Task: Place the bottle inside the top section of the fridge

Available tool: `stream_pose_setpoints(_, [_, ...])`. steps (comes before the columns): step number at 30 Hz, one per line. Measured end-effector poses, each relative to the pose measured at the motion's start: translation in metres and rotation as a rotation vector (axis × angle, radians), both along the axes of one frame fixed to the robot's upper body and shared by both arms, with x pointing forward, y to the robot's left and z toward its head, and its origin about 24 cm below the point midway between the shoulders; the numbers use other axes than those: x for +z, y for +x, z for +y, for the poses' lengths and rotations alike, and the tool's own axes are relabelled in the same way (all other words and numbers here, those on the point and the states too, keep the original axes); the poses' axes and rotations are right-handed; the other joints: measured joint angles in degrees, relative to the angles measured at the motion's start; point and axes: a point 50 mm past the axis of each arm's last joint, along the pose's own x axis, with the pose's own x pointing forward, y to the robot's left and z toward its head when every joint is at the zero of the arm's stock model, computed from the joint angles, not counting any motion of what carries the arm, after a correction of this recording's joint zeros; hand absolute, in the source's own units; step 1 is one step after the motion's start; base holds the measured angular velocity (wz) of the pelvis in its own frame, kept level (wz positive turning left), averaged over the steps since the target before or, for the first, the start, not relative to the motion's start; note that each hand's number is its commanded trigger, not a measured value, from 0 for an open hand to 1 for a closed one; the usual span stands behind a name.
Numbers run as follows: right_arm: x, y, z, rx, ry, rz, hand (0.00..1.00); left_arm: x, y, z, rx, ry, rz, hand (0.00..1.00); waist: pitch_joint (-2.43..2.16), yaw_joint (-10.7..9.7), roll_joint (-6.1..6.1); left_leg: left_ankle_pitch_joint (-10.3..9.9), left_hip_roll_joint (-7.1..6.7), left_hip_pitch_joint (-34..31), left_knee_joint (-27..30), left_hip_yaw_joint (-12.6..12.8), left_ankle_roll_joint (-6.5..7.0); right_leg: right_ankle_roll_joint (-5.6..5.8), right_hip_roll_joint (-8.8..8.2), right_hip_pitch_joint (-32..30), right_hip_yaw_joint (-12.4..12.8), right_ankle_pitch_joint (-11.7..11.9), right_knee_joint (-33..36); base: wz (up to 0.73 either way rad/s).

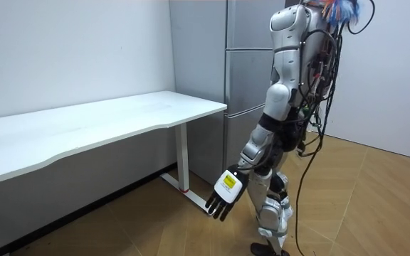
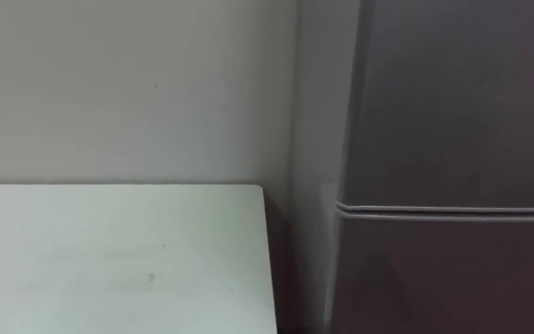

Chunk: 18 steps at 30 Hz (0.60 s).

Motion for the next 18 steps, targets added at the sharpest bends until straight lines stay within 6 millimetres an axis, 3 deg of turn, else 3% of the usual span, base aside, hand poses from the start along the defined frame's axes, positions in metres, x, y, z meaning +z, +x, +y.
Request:
stream_pose_setpoints(2, [-0.003,0.006,0.009,0.075,0.067,0.014,0.00,-0.001,0.003,-0.004,-0.033,-0.014,0.001,0.00,0.29,0.2,-0.06,0.0,0.00,-0.2,0.0,-0.1,0.00,0.01,-0.04,-0.1,-0.1,0.0,0.0,0.04])
stream_pose_setpoints(7, [-0.006,0.015,0.017,0.150,0.153,0.008,0.00,-0.001,0.014,-0.006,-0.069,-0.031,-0.018,0.00,0.52,0.2,-0.33,0.0,0.07,-1.0,0.0,-0.1,-0.01,0.01,0.04,-0.9,-0.3,0.0,-0.2,0.00])
stream_pose_setpoints(18, [-0.008,0.013,0.016,0.159,0.228,0.034,0.00,-0.002,0.020,-0.009,-0.017,-0.065,-0.043,0.00,0.55,0.2,-0.79,-0.1,0.17,-1.0,-0.4,-0.4,-0.09,0.05,0.25,-0.2,-1.3,0.0,-1.9,0.01])
